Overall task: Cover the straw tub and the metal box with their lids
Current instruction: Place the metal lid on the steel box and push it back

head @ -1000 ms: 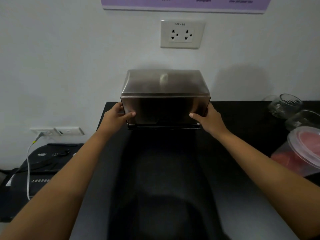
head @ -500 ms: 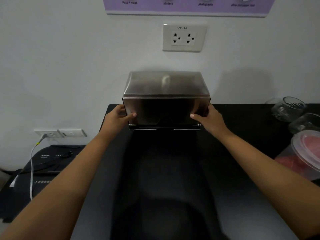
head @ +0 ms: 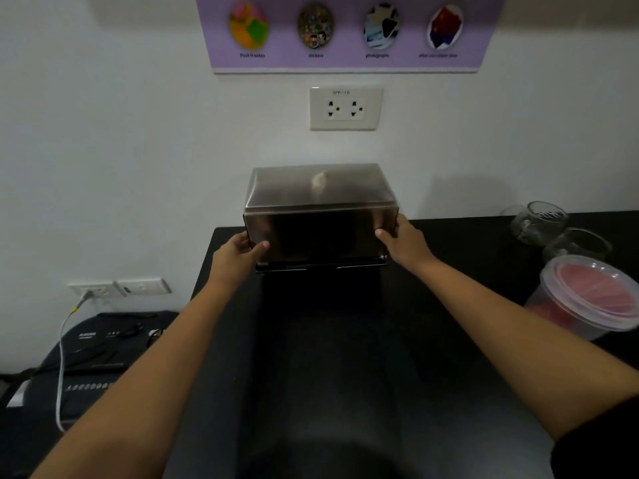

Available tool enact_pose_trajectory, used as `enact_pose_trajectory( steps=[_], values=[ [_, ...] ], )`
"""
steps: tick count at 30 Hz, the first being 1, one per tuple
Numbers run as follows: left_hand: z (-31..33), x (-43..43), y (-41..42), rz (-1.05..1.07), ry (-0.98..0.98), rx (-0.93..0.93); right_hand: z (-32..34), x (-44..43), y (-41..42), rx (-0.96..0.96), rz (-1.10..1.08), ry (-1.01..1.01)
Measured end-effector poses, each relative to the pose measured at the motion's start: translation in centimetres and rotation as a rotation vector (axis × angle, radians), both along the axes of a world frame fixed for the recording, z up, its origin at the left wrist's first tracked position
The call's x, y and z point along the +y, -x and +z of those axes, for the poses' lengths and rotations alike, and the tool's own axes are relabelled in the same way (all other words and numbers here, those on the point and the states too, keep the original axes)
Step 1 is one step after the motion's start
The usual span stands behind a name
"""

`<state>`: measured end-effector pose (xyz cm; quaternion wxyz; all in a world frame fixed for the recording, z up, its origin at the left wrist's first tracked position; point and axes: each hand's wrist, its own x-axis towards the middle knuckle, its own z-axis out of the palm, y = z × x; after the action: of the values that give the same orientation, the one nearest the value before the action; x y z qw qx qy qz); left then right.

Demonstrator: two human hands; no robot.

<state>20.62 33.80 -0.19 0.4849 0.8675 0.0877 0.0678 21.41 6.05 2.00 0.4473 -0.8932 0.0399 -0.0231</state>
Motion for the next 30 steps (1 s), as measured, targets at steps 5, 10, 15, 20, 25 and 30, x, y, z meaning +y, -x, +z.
enact_pose_trajectory(
  steps=[5,10,15,20,25,30],
  values=[
    [0.0,-0.1,0.0,0.038,-0.033,-0.048,-0.5,-0.1,-0.2,-0.045,-0.02,-0.009],
    [-0.3,-0.2,-0.5,0.079,-0.054,-0.125,-0.8,0.0,-0.3,-0.088,-0.037,-0.033],
    [-0.4,0.0,-0.7,0.076,-0.018,-0.127,-0.9,-0.1,-0.5,-0.088,-0.045,-0.014],
    [-0.1,0.2,-0.1,0.07,-0.072,-0.034,-0.6,-0.1,0.0,-0.011,-0.036,-0.017],
    [-1.2,-0.2,2.9,0.041,-0.005,0.126,-1.1,-0.3,4.0,0.101,-0.059,-0.053],
    [-2.1,-4.8,6.1,-0.267,0.048,0.27,-2.1,-3.1,10.6,0.137,-0.057,-0.039]
  ],
)
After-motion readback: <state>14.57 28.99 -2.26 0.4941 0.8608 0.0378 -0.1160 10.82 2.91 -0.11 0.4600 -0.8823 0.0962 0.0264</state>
